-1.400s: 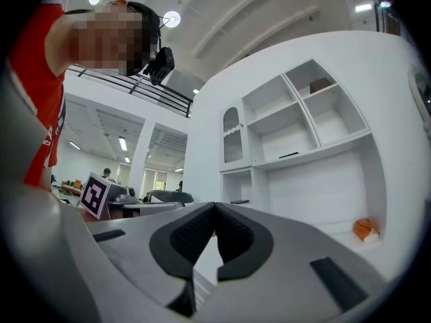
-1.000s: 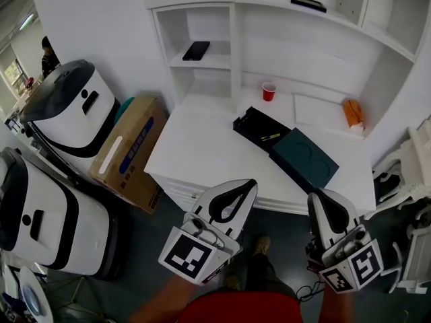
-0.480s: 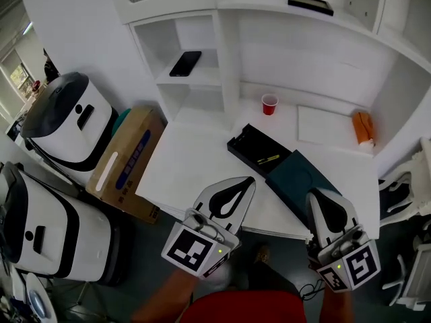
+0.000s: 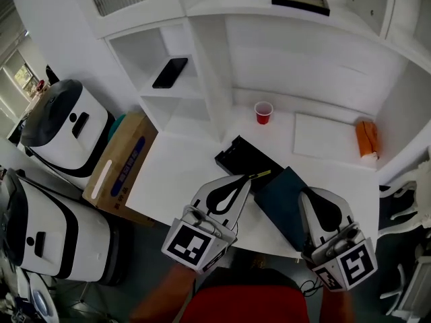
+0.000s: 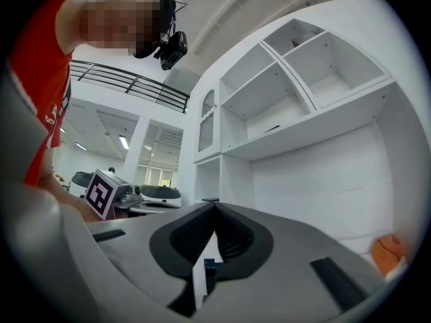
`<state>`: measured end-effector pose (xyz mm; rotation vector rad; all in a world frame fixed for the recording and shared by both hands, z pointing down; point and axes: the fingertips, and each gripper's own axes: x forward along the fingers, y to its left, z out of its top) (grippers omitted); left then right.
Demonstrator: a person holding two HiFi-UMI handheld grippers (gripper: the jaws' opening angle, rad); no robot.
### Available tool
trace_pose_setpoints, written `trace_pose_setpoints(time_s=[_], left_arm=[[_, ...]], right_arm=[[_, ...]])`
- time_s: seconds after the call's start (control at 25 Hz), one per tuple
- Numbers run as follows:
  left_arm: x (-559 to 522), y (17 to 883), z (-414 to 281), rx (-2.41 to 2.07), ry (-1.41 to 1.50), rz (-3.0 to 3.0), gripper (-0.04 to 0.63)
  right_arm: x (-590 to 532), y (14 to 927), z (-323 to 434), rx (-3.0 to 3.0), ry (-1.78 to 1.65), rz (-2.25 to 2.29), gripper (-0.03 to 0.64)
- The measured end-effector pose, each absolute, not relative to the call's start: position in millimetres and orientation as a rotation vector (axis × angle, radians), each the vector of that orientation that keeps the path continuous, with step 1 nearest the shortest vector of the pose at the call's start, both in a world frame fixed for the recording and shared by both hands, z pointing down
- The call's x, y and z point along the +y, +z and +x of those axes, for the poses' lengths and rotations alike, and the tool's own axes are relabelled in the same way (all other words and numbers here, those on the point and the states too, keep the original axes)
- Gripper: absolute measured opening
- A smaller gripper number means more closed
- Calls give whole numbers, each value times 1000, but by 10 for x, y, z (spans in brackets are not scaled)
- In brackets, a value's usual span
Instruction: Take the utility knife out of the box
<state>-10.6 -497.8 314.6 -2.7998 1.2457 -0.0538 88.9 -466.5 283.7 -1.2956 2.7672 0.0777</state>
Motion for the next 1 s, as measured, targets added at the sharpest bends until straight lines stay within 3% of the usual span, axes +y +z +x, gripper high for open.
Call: trace_pose_setpoints(time_s=[0.32,0.6,0.88,1.0], left_arm=[[-5379,3511,-42,1229,-261,-2844,21],[-5710,4069,143,959,-604,-2881,26],[-5915,4558,257,642,-999,-2903,126],[-5956,4788,309,494,-1186,-2852,138]], right_arm=[[-4972,2913,919,2775,29,-1296,-6],[-5150,2932,970,2750,18,-1383,-6],[-5299,2963,1044,2700,8,-1457,-6],[-5345,2961,1082,2679,11,-1481,-6]])
